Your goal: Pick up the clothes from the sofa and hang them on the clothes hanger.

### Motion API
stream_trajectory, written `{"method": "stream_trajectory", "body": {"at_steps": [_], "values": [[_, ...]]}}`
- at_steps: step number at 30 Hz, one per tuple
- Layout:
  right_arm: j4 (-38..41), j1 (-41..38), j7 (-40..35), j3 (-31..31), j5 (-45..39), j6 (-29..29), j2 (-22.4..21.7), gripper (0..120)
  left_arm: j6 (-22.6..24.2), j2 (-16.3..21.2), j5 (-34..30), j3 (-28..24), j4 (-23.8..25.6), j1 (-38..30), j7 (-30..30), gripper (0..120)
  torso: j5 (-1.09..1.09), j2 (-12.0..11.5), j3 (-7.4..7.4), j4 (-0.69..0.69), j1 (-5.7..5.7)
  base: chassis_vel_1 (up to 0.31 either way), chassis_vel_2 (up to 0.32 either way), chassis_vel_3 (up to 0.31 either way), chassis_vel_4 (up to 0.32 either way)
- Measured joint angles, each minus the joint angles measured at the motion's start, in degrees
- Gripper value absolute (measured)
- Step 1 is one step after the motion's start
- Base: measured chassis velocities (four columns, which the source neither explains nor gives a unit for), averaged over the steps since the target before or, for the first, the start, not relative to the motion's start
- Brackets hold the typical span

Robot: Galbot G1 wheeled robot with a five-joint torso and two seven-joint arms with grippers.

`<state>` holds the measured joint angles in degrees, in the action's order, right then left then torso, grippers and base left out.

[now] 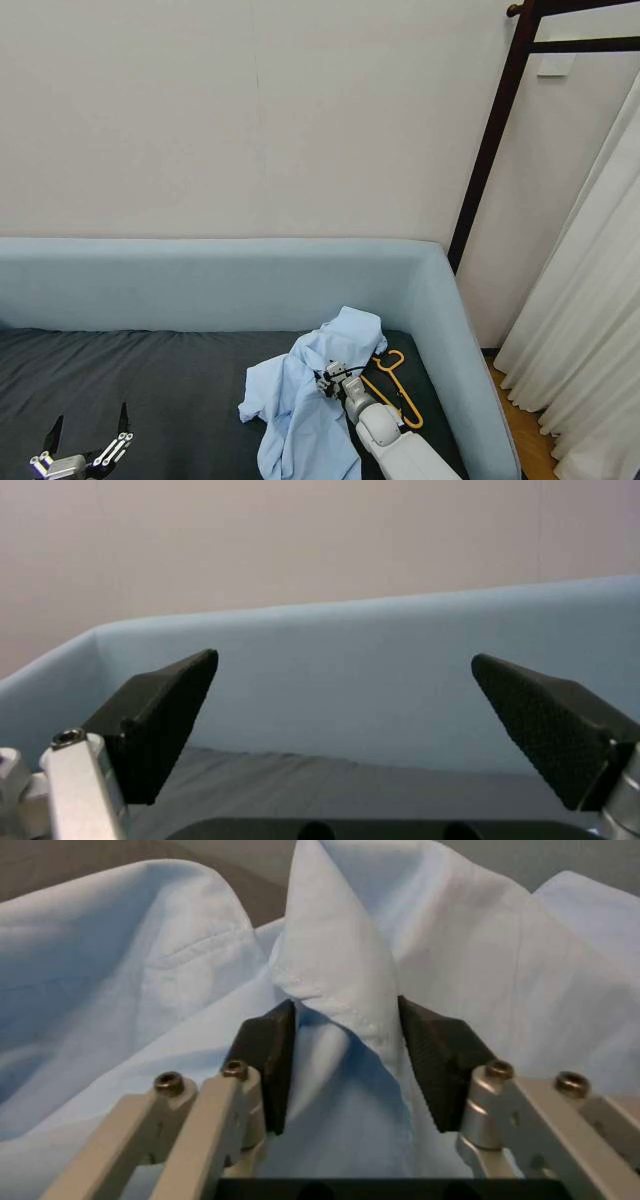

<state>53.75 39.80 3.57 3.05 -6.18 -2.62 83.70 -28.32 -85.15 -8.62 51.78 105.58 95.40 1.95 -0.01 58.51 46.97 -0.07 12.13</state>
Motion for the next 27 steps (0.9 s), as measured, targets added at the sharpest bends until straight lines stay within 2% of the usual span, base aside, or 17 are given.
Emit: {"method": "stream_trajectory", "body": {"at_steps": [6, 9, 10, 11, 13, 14, 15, 19, 20, 22, 24, 27], "values": [[1.73, 1.03, -0.22, -0.79, -3.49, 0.47, -0.77, 17, -0.46, -1.01, 0.32, -1.11, 0.61, 0.11, 0.0, 100, 0.01, 0.0, 0.0, 0.02, 0.0, 0.0, 0.0, 0.0, 0.0], [5.49, 2.12, -0.06, -1.33, -9.28, 1.79, -3.56, 4, -0.49, -1.24, 0.37, -1.54, 0.48, -0.48, 0.01, 100, 0.02, 0.0, 0.0, 0.02, 0.0, 0.0, 0.0, 0.0, 0.0], [5.49, 2.12, -0.06, -1.33, -9.28, 1.79, -3.56, 4, -0.49, -1.24, 0.37, -1.54, 0.48, -0.48, 0.01, 100, 0.02, 0.0, 0.0, 0.02, 0.0, 0.0, 0.0, 0.0, 0.0], [9.12, 3.3, -0.89, -1.62, -13.18, 1.87, -5.95, 0, -0.56, -1.3, 0.38, -1.81, 0.04, -0.76, 0.05, 100, 0.02, 0.0, 0.0, 0.01, 0.01, 0.0, 0.0, 0.0, 0.0], [15.44, 5.83, -4.25, -1.91, -17.87, 0.46, -10.18, 0, -0.77, -1.33, 0.81, -2.5, -1.13, -1.21, 0.42, 100, 0.01, 0.0, 0.0, 0.01, 0.01, 0.0, 0.0, 0.0, 0.0], [15.44, 5.83, -4.25, -1.91, -17.87, 0.46, -10.18, 0, -0.77, -1.33, 0.81, -2.5, -1.13, -1.21, 0.42, 100, 0.01, 0.0, 0.0, 0.01, 0.01, 0.0, 0.0, 0.0, 0.0], [19.33, 8.09, -6.55, -2.38, -19.21, -0.91, -12.97, 0, -0.8, -1.34, 1.19, -3.05, -1.89, -1.59, 0.72, 100, 0.0, 0.0, 0.0, 0.0, 0.01, 0.0, 0.0, 0.0, 0.0], [32.91, 17.29, -10.61, -5.58, -17.73, -7.14, -21.96, 0, -0.52, -1.23, 1.58, -5.33, -2.65, -3.2, 0.92, 100, 0.02, 0.0, -0.01, -0.02, 0.01, 0.0, 0.0, 0.0, 0.0], [32.91, 17.29, -10.61, -5.58, -17.73, -7.14, -21.96, 0, -0.52, -1.23, 1.58, -5.33, -2.65, -3.2, 0.92, 100, 0.02, 0.0, -0.01, -0.02, 0.01, 0.0, 0.0, 0.0, 0.0], [39.47, 22.69, -14.13, -6.89, -16.44, -10.97, -25.99, 0, -0.32, -0.99, 1.6, -6.26, -3.19, -4.23, 0.97, 100, 0.01, 0.0, -0.01, -0.03, 0.0, 0.0, 0.0, 0.0, 0.0], [43.48, 26.96, -17.6, -7.56, -14.63, -14.72, -28.03, 0, -0.32, -0.88, 1.59, -7.03, -3.88, -4.93, 0.99, 100, 0.0, 0.01, -0.01, -0.01, 0.0, 0.0, 0.0, 0.0, 0.0], [44.81, 29.18, -19.34, -7.59, -13.98, -17.04, -28.6, 0, -0.31, -0.82, 1.58, -7.43, -4.31, -5.24, 0.99, 100, 0.0, 0.0, -0.01, -0.01, 0.0, 0.0, 0.0, 0.0, 0.0]]}}
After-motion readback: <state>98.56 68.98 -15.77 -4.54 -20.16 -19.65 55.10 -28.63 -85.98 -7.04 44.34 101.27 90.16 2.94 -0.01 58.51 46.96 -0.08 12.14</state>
